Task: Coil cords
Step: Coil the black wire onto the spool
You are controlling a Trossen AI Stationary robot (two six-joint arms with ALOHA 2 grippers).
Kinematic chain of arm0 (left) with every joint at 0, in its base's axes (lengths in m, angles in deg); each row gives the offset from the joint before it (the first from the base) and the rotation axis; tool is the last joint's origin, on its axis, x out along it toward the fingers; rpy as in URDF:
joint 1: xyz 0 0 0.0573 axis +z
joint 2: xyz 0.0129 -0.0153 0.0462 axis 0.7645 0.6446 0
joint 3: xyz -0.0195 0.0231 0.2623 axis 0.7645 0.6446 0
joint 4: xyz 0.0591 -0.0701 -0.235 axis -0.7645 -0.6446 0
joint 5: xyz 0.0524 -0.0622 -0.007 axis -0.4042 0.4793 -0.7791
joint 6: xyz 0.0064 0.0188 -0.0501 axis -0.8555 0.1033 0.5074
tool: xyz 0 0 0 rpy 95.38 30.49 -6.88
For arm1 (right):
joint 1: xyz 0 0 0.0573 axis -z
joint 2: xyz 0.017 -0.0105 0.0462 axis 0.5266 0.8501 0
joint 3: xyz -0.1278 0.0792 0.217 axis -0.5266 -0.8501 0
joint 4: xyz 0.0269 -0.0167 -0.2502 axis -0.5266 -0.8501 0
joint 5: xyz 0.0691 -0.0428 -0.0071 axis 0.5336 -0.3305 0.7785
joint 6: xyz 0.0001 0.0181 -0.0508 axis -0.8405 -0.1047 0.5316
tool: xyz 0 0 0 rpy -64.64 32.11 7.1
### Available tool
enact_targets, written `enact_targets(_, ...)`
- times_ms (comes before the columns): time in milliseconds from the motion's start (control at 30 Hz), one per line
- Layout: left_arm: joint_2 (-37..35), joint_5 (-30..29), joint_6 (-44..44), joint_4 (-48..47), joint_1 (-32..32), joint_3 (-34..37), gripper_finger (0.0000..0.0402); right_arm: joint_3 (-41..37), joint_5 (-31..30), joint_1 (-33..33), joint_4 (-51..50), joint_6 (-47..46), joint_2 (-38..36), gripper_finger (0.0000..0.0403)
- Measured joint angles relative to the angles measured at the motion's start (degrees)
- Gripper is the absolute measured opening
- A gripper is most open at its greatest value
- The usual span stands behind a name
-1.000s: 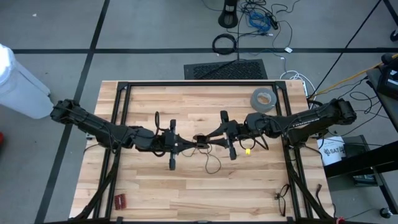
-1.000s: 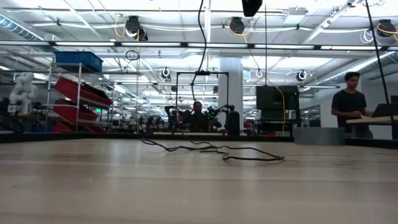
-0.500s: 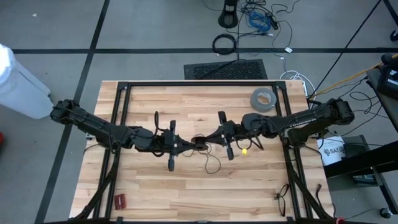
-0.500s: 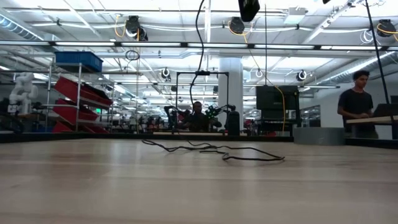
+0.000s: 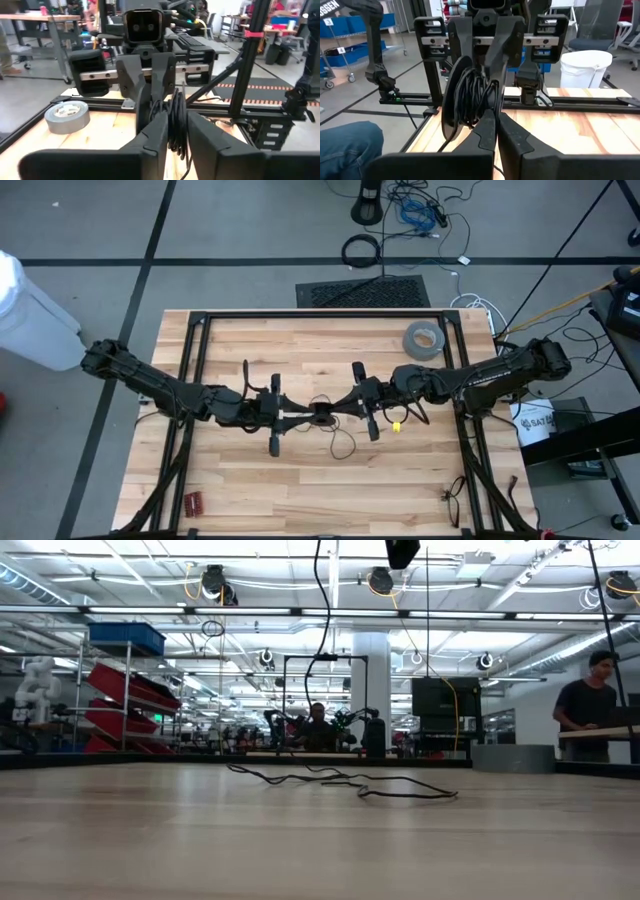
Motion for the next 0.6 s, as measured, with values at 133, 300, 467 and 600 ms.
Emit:
enact_targets(133, -0.12, -1.41, 0.45, 0.02, -0.36, -0.07, 0.0107, 0.01, -0.19, -0.01, -0.09, 0.15, -0.62, 0.0)
enact_targets(300, -0.11, -2.28, 0.54, -0.02, -0.68, -0.07, 0.0118, 0.01, -0.3, -0.01, -0.13, 0.18, -1.02, 0.0)
enact_targets(467, -2.56, -6.49, 0.03, -0.55, -2.52, -0.04, 0.0119, 0.0, 0.01, -0.03, -0.24, 0.42, -1.78, 0.0)
enact_targets(600, -5.0, -9.4, -0.09, -1.56, -3.97, -0.04, 0.0119, 0.0, -0.02, 0.18, -0.32, 0.99, -2.4, 0.0)
